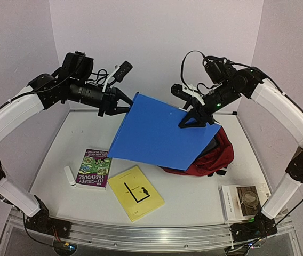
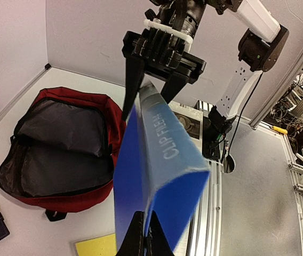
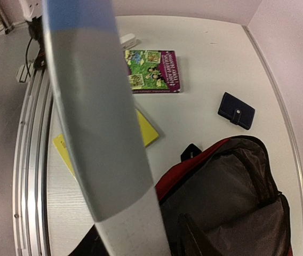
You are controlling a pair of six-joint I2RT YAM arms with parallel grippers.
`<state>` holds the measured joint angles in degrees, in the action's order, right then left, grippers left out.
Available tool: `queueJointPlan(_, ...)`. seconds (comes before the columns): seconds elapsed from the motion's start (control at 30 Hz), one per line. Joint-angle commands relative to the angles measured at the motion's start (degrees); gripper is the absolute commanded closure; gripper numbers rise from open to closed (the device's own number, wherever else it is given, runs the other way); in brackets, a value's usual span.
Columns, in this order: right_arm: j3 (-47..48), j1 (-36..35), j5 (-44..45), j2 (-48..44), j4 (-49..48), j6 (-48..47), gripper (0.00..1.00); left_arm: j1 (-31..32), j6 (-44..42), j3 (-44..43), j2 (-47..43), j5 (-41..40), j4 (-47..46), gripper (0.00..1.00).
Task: Pack the student bag
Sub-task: Place the stationery in the student bag.
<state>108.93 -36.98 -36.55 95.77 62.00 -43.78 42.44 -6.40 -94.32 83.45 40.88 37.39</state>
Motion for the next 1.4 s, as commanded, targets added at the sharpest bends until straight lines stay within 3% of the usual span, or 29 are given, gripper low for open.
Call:
queueJointPlan(0.0, 0.68, -0.47, 0.93, -0.66, 1.13, 0.10, 0.90, 0.20, 1.37, -1.05, -3.25, -3.08, -5.71, 0.94)
queueJointPlan(0.03, 1.08, -0.47, 1.80, -0.87, 1.05, 0.10, 0.97, 0.19, 1.46, -1.05, -3.14, -4.18, -5.39, 0.83)
queueJointPlan(0.17, 3.66, -0.47, 9.13, -2.26, -0.66, -0.23, 1.00, 0.08, 3.74, -0.51, -3.55, -11.62, -5.60, 0.28)
queueJointPlan(0.33, 2.39, -0.46, 23.07, -5.94, -9.63, -1.71, 1.00, -0.56, 9.18, 1.02, -5.60, -22.87, -7.94, 0.01)
queueJointPlan(0.47, -0.58, -0.46, 30.85, -10.71, -20.34, -5.32, 1.00, -2.64, 14.70, 0.46, -6.01, -27.26, -8.16, 0.00)
queueJointPlan(0.6, -9.56, -0.86, 34.69, -18.40, -33.44, -16.04, 1.00, -5.74, 20.42, -0.44, -5.83, -27.72, -6.97, 0.00)
queueJointPlan(0.73, -28.79, -1.52, 41.88, -26.59, -56.21, -33.65, 1.00, -8.07, 24.36, 0.22, -6.31, -24.91, -6.51, 0.00)
queueJointPlan(0.87, -48.98, -1.52, 36.91, -34.48, -79.88, -56.21, 1.00, -9.44, 25.93, 1.39, -6.29, -21.21, -7.17, 0.00)
queueJointPlan(1.1, -63.83, -1.61, 23.64, -42.95, -92.23, -69.54, 1.00, -9.56, 25.23, 2.76, -5.31, -14.34, -7.13, 0.00)
queueJointPlan(1.37, -71.84, -1.61, 11.82, -49.11, -94.84, -76.10, 1.00, -9.58, 23.85, 4.97, -1.38, -3.70, -6.85, 0.00)
